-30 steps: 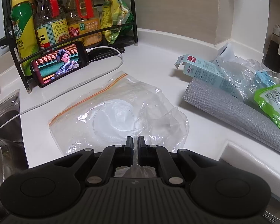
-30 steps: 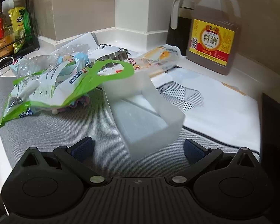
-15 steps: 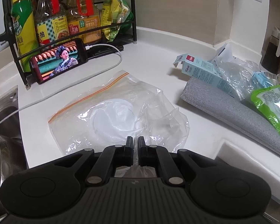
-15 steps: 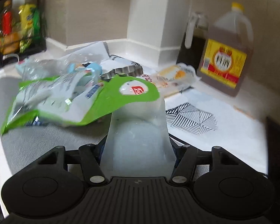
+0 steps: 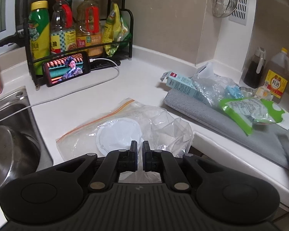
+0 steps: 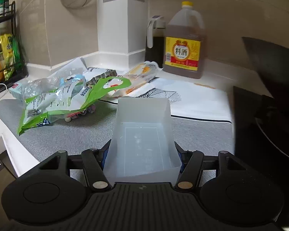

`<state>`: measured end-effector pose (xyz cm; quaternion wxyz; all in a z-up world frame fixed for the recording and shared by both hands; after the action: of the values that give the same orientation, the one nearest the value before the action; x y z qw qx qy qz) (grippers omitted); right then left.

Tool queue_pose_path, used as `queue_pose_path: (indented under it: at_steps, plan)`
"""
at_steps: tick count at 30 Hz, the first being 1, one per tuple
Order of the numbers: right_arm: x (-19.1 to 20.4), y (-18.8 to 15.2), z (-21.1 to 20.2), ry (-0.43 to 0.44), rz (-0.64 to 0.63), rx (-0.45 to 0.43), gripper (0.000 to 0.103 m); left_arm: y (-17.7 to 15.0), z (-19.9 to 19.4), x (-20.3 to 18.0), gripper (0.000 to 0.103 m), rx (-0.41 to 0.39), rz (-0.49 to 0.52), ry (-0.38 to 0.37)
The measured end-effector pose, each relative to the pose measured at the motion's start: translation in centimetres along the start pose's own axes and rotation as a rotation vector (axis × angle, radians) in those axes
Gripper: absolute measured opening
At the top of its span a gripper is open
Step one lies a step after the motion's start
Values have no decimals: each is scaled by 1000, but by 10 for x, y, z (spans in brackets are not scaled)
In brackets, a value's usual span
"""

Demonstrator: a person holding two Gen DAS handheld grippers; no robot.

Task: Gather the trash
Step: 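Lift the zip bag with the left gripper while the right carries the box toward the bin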

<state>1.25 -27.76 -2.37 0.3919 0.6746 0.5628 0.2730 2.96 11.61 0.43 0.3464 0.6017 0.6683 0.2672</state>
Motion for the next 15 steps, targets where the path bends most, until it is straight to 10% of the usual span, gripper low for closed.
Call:
queue_pose_path:
  at_steps: [15]
  plan:
    - [53,-22,-111,252,-28,-122,63,-46,-91,3,5,-13,-8,-118]
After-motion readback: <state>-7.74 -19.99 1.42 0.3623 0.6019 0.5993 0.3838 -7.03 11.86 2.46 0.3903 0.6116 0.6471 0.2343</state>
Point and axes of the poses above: each gripper's, at about its wrist camera, not at the fingertips, and z roughly the way its jaws point, x to its left, y to its top, the point moved 1 cm from there along z, roughly the way its jaws point, and after that the axes turned 6 degrees about -z, right-handed, at the moved point
